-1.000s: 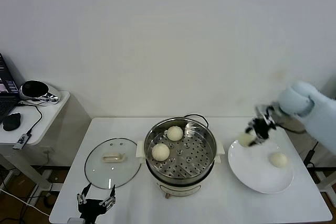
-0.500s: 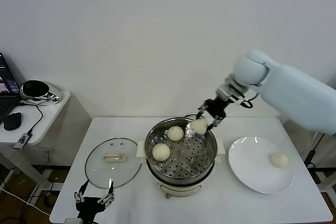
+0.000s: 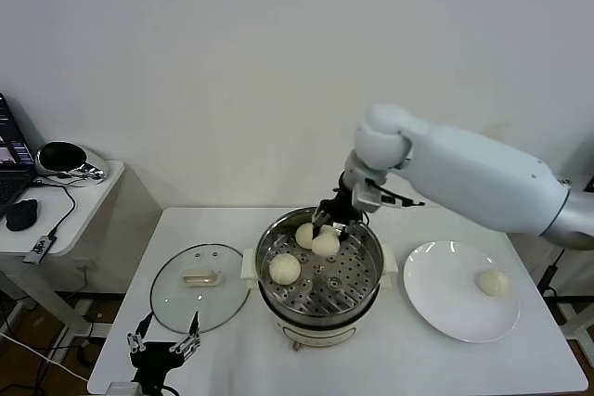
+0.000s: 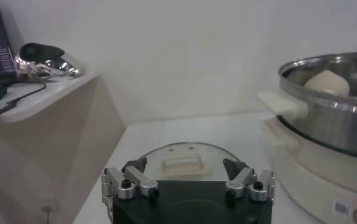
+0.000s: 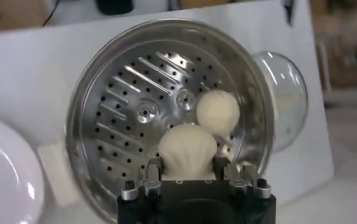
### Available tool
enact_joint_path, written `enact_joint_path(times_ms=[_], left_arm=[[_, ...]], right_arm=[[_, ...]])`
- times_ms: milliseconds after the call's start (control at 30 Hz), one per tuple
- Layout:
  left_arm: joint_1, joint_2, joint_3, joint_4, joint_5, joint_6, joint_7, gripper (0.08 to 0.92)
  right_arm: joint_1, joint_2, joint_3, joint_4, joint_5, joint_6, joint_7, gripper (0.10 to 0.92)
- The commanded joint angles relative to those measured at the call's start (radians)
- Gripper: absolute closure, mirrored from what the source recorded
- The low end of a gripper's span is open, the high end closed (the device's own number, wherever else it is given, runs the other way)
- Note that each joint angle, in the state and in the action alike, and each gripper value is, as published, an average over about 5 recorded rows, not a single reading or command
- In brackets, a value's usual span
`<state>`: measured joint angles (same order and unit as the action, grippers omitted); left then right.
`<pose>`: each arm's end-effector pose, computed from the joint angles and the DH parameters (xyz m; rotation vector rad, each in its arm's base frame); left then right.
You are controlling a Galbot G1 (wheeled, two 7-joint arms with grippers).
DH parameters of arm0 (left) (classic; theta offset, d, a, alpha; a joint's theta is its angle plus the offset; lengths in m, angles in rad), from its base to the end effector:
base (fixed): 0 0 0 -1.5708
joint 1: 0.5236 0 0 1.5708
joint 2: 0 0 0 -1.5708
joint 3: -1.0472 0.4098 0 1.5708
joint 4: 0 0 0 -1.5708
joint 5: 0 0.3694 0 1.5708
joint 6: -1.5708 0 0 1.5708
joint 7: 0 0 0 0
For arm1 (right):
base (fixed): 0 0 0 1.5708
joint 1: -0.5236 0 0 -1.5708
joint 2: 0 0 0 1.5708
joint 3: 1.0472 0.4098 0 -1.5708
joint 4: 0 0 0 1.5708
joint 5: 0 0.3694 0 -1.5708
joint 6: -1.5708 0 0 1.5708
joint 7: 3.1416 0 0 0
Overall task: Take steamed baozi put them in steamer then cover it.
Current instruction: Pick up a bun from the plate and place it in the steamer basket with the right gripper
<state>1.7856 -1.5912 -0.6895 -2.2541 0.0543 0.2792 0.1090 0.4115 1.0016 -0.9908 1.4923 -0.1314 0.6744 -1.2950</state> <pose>0.0895 0.0437 -0.3214 0.0699 -2.7919 -0.1529 0.5665 0.0732 -0.0429 -2.0599 0.2255 -2.0996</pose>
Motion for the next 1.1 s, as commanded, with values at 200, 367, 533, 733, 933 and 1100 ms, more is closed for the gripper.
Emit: enact_joint_path(times_ms=[200, 367, 533, 733, 933, 1100], left_arm=[[-0.002, -0.007, 0.002, -0.016, -0.010, 0.002, 0.000, 0.177], [-0.004, -0.007, 0.003, -0.014, -0.014, 0.003, 0.000, 0.177], [-0.006, -0.007, 0.007, -0.012, -0.015, 0.004, 0.000, 0.177], [-0.013, -0.007, 0.007, -0.011, -0.020, 0.006, 0.001, 0.177], [-0.021, -0.007, 0.005, 0.001, -0.024, 0.007, 0.001, 0.177], [-0.025, -0.007, 0.005, 0.005, -0.026, 0.007, 0.002, 0.177]], right_arm=[[-0.021, 0.021, -0.075, 0.113, -0.083, 0.146, 0.024, 0.508], [-0.036, 0.027, -0.082, 0.104, -0.073, 0.133, 0.021, 0.503], [-0.051, 0.043, -0.085, 0.086, -0.077, 0.132, 0.015, 0.505], [-0.066, 0.063, -0.092, 0.060, -0.073, 0.119, 0.000, 0.500], [-0.073, 0.083, -0.098, 0.044, -0.074, 0.112, 0.004, 0.499], [-0.067, 0.083, -0.108, 0.051, -0.074, 0.085, 0.043, 0.452]])
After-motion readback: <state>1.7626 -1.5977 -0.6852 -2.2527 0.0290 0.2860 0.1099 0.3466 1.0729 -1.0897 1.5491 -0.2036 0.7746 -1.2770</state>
